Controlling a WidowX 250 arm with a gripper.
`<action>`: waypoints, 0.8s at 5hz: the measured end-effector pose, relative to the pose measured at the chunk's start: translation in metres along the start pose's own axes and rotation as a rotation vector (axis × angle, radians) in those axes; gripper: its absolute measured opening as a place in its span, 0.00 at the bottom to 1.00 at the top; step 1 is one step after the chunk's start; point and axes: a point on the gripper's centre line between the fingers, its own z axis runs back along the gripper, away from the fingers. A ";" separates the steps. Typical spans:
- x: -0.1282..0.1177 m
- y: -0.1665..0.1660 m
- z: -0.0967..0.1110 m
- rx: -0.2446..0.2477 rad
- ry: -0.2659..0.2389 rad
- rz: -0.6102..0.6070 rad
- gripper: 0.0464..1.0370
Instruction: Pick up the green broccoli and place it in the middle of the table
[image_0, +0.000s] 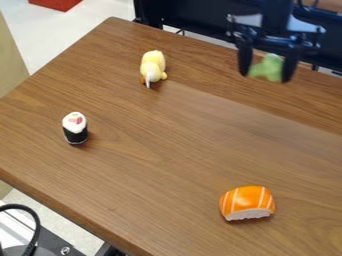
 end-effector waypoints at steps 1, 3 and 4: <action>-0.013 0.024 0.012 0.006 0.001 -0.053 0.71; -0.032 0.073 0.020 -0.009 -0.005 -0.117 0.71; -0.036 0.090 0.005 0.006 -0.023 -0.123 0.71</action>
